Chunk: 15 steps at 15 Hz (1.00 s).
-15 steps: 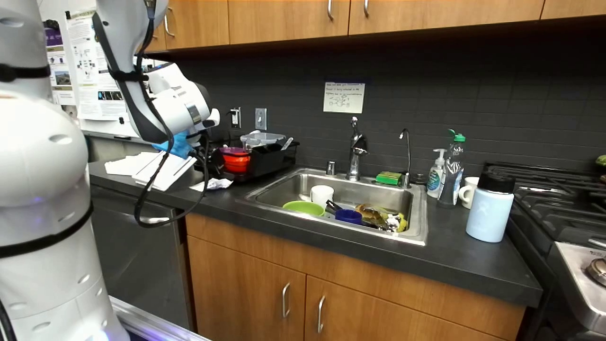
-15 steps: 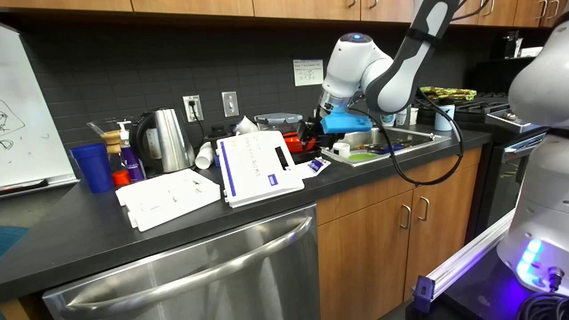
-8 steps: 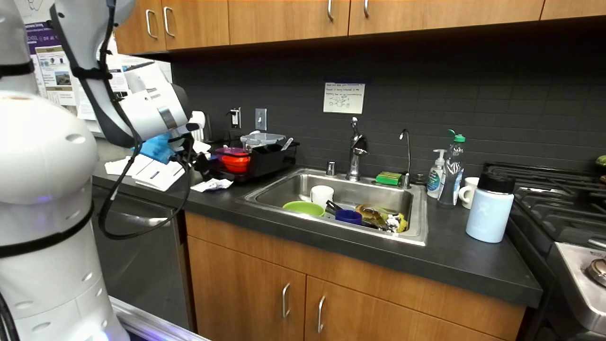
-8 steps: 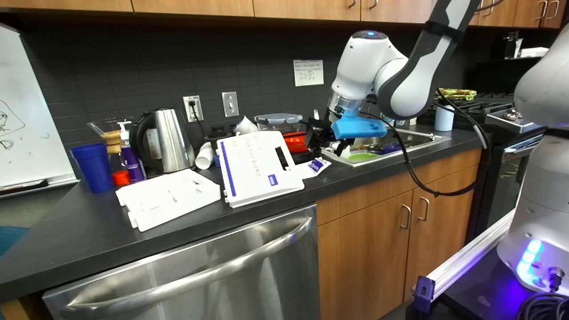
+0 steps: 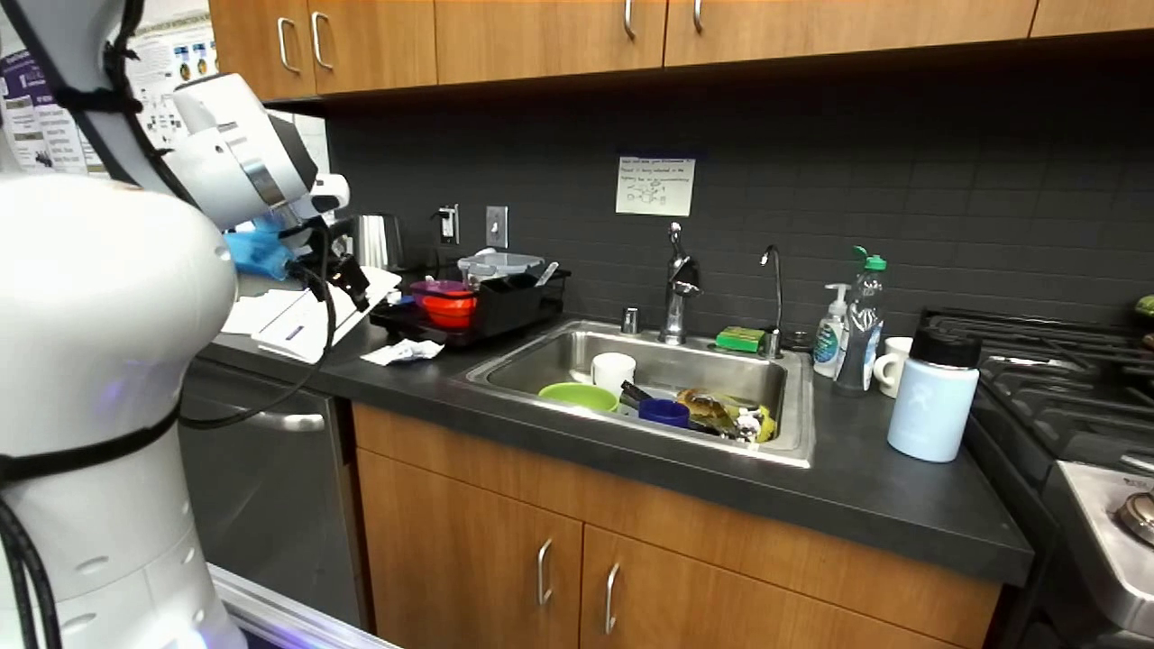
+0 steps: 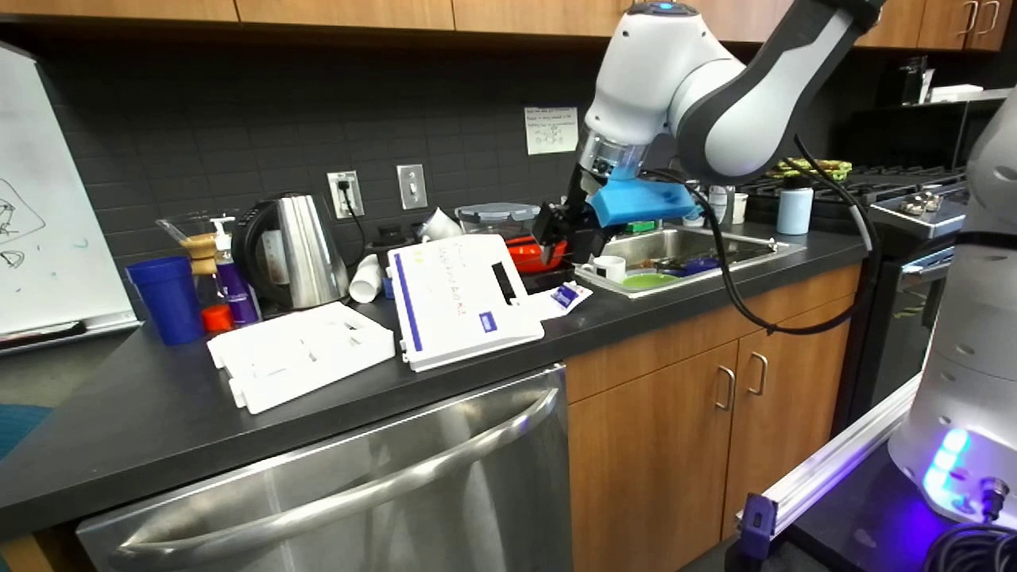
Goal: Open the white object and put the white item on the counter
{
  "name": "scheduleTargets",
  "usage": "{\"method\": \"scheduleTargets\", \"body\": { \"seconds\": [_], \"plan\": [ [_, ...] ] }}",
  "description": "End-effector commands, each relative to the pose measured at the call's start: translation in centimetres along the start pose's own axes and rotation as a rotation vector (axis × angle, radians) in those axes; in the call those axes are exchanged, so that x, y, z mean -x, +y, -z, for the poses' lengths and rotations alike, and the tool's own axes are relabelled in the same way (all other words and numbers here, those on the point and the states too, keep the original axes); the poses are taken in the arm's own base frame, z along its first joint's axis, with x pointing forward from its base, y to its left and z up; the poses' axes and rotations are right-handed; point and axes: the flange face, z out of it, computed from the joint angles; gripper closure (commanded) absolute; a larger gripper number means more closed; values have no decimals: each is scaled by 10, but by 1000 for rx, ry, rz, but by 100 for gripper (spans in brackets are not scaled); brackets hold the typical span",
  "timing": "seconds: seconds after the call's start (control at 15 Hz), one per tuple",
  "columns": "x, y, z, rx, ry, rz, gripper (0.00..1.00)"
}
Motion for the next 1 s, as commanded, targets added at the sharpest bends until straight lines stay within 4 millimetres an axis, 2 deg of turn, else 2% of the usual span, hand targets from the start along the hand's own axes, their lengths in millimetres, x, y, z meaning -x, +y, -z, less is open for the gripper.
{"method": "scheduleTargets", "body": {
  "seconds": [0.0,0.13,0.27,0.53,0.73,0.93],
  "plan": [
    [5,-12,35,32,-63,102,0],
    [22,-6,61,45,-133,161,0],
    [24,-8,83,58,-214,219,0],
    [45,15,134,75,-354,323,0],
    [55,34,157,89,-447,397,0],
    [57,51,169,84,-516,444,0]
  ]
}}
